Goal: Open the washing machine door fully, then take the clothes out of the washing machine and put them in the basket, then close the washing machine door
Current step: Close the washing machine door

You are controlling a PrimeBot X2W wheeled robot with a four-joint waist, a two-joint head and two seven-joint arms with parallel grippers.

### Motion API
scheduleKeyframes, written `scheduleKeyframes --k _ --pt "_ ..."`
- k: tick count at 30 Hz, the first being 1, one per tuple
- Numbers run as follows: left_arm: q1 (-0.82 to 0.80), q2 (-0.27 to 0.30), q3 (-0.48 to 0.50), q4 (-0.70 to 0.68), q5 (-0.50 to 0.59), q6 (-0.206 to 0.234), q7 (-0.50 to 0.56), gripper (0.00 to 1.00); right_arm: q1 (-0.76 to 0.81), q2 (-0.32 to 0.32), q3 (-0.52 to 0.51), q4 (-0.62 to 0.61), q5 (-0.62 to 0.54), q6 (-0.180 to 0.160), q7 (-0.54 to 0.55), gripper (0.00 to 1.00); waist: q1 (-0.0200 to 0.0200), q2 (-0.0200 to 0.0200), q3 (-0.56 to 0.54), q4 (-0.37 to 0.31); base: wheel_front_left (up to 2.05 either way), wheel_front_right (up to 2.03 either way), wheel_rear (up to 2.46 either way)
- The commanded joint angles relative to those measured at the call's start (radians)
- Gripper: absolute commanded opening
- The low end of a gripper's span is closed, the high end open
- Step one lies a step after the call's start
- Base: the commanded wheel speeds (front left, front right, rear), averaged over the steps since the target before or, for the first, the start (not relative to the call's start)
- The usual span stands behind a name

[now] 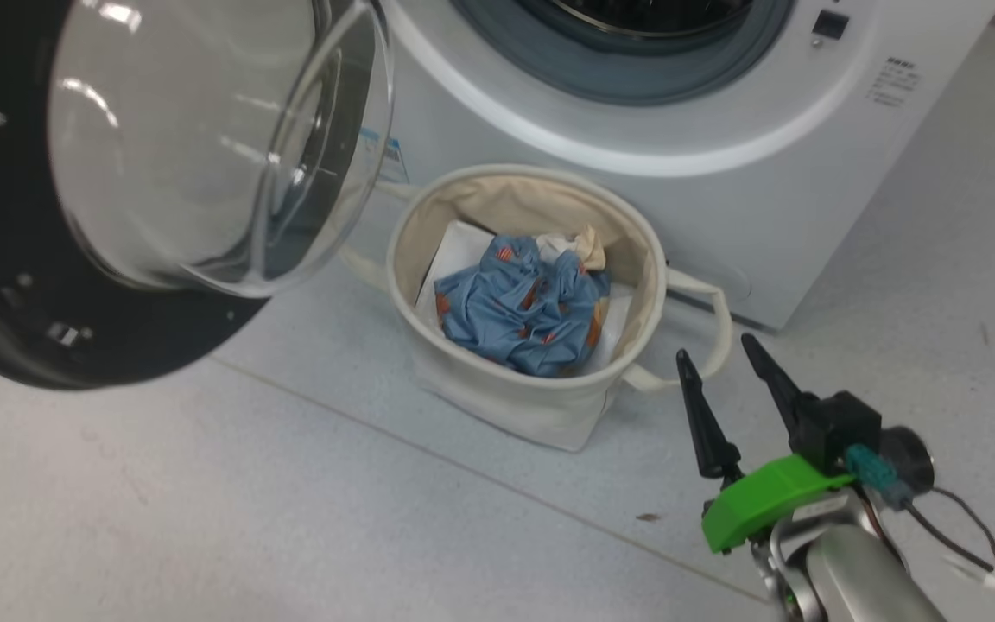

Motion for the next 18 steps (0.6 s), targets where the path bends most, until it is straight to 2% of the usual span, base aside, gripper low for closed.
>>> scheduleKeyframes --k 1,9,14,18 --pt "-0.005 0.037 0.018 -0.063 -0.018 -0.007 0.033 0.0 0.011 0.016 0.021 -0.019 0.009 0.001 -0.019 1.0 -0.0001 0.0 -0.022 -0.01 0.0 0.0 0.0" --pt "0.091 -0.041 -0.022 -0.251 -0.033 -0.007 0.084 0.0 0.029 0.034 0.018 0.025 0.023 0.001 -0.047 1.0 -0.0001 0.0 -0.073 -0.027 0.0 0.0 0.0" --pt "0.17 -0.126 -0.069 -0.403 -0.037 -0.005 0.098 0.0 0.035 0.044 0.021 0.046 0.034 0.001 -0.062 1.0 -0.0001 0.0 -0.098 -0.042 0.0 0.0 0.0" --pt "0.2 -0.221 -0.128 -0.516 -0.031 0.008 0.088 0.0 0.046 0.047 0.012 0.062 0.038 0.001 -0.07 1.0 -0.0001 0.0 -0.114 -0.043 0.0 0.0 0.0"
